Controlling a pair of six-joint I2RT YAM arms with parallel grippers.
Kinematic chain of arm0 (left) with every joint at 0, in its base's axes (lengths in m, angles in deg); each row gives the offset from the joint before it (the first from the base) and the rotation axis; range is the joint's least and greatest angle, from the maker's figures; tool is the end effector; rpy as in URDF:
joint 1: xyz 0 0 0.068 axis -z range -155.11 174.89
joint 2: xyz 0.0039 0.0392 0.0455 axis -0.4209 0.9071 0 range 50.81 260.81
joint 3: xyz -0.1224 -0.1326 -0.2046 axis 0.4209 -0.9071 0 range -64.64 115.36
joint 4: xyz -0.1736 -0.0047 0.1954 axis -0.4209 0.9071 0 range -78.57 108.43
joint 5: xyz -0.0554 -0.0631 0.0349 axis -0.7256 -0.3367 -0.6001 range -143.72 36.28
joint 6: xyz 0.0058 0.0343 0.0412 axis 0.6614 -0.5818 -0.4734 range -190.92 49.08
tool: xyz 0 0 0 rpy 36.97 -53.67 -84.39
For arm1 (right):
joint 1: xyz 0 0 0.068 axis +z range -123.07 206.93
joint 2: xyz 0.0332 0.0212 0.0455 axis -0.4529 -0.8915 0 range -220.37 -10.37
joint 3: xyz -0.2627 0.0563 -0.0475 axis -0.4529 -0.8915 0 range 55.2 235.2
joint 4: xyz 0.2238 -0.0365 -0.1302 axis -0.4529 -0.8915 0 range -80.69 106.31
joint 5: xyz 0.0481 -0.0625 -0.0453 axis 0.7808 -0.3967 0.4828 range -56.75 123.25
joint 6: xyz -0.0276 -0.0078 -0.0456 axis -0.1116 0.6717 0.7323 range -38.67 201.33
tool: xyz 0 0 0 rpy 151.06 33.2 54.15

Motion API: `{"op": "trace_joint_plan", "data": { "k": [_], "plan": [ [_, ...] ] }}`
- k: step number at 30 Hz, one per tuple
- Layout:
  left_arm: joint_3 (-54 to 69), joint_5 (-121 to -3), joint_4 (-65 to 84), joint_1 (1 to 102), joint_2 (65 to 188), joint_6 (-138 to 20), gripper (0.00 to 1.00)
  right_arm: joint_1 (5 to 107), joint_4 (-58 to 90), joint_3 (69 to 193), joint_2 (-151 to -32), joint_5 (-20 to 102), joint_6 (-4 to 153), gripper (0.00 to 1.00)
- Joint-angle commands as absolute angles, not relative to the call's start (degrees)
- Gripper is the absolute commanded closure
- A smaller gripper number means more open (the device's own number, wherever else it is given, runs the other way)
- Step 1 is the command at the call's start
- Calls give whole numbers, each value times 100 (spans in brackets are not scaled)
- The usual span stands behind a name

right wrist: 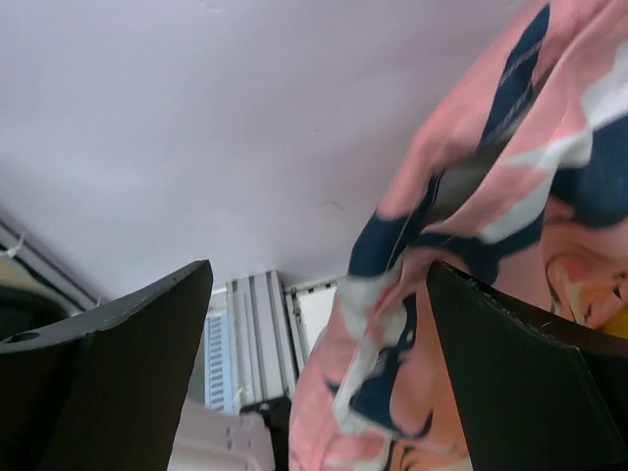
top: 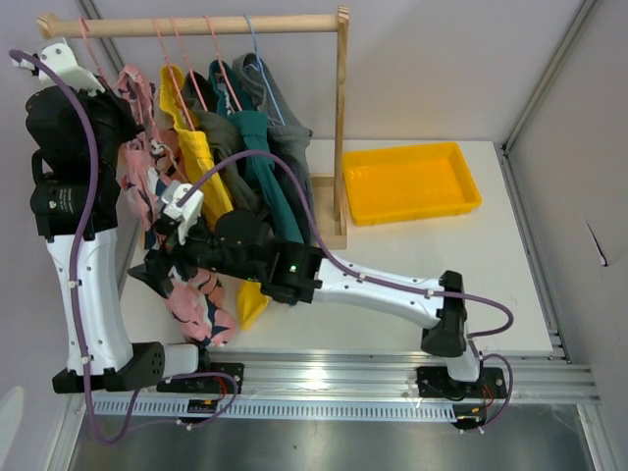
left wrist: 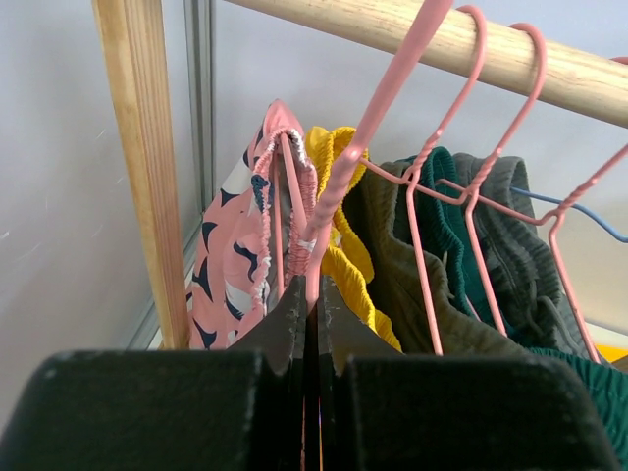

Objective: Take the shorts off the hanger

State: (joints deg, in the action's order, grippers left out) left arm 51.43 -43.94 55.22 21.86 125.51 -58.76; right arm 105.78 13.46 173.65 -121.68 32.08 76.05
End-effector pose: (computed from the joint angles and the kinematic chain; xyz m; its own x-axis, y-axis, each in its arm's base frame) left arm 0.2030 0.0168 0.5705 0.0054 -0.2075 -0.9782 -0.2254 0.9528 -0.2033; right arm 0.0898 0.4521 0.4576 -0.0754 0.0930 -0.9928 -0.9742 0.2057 0.0933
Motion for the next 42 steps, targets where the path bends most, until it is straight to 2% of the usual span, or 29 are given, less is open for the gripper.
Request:
{"op": "trace_joint_plan", "data": {
  "k": [1,3,5,6,7,8,11,12,13,17,23,29,32,36,38,42],
  "plan": [
    [5041,-4581,5133,2243,12236,-5747,100,10551,1490,18193,-12594,2992,7755,1],
    [5006,-4598,5115,2234,12174,-5738,100,10533,1560,18299,-12805,2869,7755,2],
    [4971,-4625,5115,2243,12113,-5730,100,10481,1867,18264,-12858,2746,7773,10],
    [4944,-4642,5107,2243,12104,-5712,100,10480,1903,18229,-12902,2710,7764,32],
    [4927,-4651,5098,2243,12077,-5712,100,10472,1929,18194,-12903,2675,7755,46],
    [4918,-4642,5098,2234,12068,-5721,100,10472,1938,18159,-12894,2640,7755,64],
    [4979,-4633,5115,2234,12077,-5703,100,10498,1930,17887,-12754,2605,7728,85],
    [5005,-4642,5115,2234,12068,-5677,100,10559,1930,17773,-12692,2552,7737,97],
    [5023,-4651,5124,2243,12077,-5668,100,10603,1956,17493,-12518,2474,7729,100],
    [5041,-4538,5107,2243,12068,-5685,100,10849,2201,16598,-11973,2262,7658,100],
    [5383,-4221,5115,2234,12279,-5817,100,11876,2404,15138,-11085,1385,7877,100],
    [6086,-4045,5256,2234,12753,-5879,100,12642,2448,14389,-10671,592,7633,100],
    [6078,-4132,5317,2234,12754,-5818,100,12643,2685,14055,-10538,522,7474,100],
    [5413,-4282,5405,2269,12403,-5721,100,12424,2843,14141,-10626,451,7798,100],
    [5305,-4413,5685,2278,12193,-5538,100,12196,2853,14396,-10766,574,8000,100],
    [4270,-4870,6046,2287,11691,-5238,100,11222,2511,15291,-11188,1397,8106,100]
  ]
}}
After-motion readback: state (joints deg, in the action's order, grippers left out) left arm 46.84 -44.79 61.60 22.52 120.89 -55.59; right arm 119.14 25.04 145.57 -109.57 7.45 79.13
